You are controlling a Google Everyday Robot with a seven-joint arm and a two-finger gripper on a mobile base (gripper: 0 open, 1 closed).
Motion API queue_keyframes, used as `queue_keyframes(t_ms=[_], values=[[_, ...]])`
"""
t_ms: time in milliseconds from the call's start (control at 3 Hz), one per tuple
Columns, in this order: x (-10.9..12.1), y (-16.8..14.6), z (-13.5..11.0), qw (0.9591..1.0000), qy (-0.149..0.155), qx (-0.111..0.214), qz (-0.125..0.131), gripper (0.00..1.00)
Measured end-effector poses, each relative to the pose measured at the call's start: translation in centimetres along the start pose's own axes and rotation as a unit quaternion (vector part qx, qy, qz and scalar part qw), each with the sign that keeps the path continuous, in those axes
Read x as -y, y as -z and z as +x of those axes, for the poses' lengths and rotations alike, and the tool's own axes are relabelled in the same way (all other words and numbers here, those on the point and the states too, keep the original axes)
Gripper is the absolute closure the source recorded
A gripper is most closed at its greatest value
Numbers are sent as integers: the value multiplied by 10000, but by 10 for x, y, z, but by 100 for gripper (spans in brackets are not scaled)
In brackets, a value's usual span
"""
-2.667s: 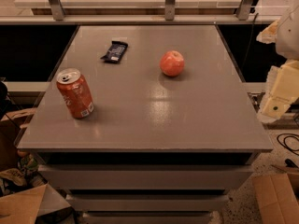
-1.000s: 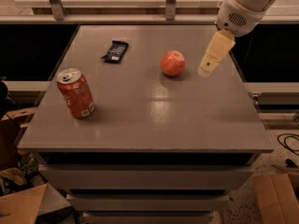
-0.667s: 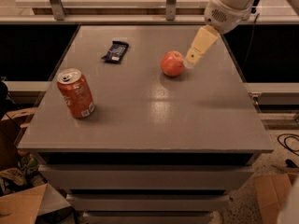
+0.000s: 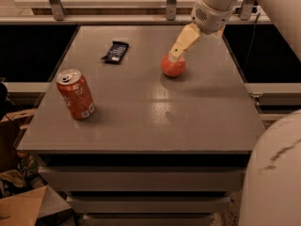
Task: Move apple near coke can
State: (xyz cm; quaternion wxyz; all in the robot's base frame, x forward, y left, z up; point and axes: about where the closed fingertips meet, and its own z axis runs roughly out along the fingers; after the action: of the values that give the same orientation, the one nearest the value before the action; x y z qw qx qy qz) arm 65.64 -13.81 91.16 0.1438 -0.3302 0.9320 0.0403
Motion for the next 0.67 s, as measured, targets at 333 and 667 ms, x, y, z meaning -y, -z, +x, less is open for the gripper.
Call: queue_keyframes(t_ms=[333, 667], values=[[2, 3, 1, 9995, -254, 133, 124, 0], [-8, -4, -8, 9968, -725, 258, 237, 0]])
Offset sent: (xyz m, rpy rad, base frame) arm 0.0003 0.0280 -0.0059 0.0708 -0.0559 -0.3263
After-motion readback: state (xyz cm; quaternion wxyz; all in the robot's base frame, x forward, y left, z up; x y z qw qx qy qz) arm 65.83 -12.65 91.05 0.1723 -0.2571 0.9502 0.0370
